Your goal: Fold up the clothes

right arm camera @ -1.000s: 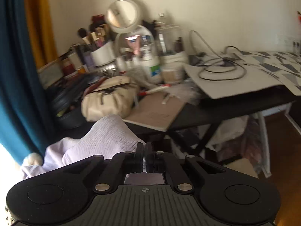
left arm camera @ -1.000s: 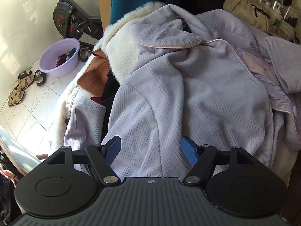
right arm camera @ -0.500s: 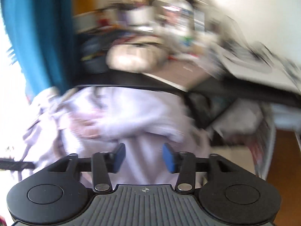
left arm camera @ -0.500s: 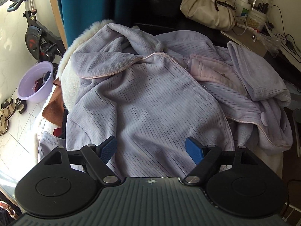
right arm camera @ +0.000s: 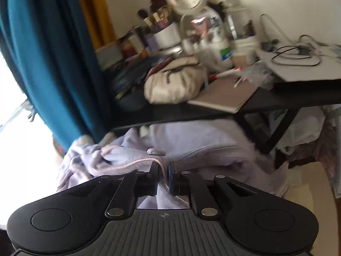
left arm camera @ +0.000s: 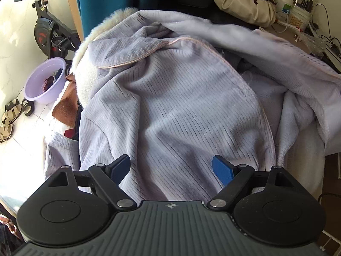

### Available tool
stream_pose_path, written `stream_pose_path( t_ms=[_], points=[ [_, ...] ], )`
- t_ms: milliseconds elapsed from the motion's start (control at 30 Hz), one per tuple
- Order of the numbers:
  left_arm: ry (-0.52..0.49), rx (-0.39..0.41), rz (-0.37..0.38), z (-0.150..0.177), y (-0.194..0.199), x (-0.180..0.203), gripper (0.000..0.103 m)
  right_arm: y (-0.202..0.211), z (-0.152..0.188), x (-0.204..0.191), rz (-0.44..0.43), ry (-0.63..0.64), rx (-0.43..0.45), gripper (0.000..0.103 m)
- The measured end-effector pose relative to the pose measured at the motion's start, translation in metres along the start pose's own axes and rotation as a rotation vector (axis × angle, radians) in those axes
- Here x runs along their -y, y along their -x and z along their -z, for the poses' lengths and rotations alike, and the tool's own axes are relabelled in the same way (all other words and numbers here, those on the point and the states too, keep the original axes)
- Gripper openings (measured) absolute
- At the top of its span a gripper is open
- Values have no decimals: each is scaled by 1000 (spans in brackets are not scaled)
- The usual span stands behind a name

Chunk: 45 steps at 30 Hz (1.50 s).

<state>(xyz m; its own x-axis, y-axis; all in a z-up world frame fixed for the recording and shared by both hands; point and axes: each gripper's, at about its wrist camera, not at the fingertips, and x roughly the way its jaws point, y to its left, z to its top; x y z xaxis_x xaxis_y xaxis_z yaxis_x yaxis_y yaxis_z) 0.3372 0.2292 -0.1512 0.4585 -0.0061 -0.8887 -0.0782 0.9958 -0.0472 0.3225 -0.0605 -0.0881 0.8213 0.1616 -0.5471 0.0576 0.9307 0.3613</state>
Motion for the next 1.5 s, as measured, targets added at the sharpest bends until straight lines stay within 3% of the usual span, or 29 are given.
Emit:
stream_pose_path(
  t_ms=[133,267,333,367,467,500,600,767,867,1000,1067,1200,1333,1500],
  points=[
    [9,17,4,-10,1,3,87,18,-7,41,132,-96,-7,7],
    [16,14,-15,-13,-3,0,87,17,18,80,256,-182,-192,7],
    [17,4,-21,-12,-5,-2,88,13,38,84,275,-194,-296,8],
    [17,-1,-25,-12,-7,-2,88,13,42,78,277,-159,-301,11],
    [12,-19,-35,-9,-12,-4,88,14,44,47,273,13,-227,40],
    [9,-24,-37,-8,-13,-4,88,15,45,37,272,70,-202,41],
    [11,-31,-36,-5,-15,-8,88,17,47,5,266,241,-126,40],
    [19,-50,-23,3,-18,-17,90,8,30,-41,125,439,-12,43],
    [34,-59,-13,7,-20,-24,91,-13,27,-62,1,496,-47,45],
    [57,-67,7,10,-22,-34,94,-54,35,-94,-128,559,-185,46],
    [61,-70,13,12,-23,-37,95,-73,43,-110,-115,641,-239,45],
    [65,-68,15,17,-26,-38,96,-113,51,-123,-29,733,-256,45],
    [49,-70,11,20,-27,-35,96,-129,50,-127,70,793,-216,44],
    [62,-78,23,20,-28,-37,97,-103,58,-149,-70,984,-103,45]
  ],
)
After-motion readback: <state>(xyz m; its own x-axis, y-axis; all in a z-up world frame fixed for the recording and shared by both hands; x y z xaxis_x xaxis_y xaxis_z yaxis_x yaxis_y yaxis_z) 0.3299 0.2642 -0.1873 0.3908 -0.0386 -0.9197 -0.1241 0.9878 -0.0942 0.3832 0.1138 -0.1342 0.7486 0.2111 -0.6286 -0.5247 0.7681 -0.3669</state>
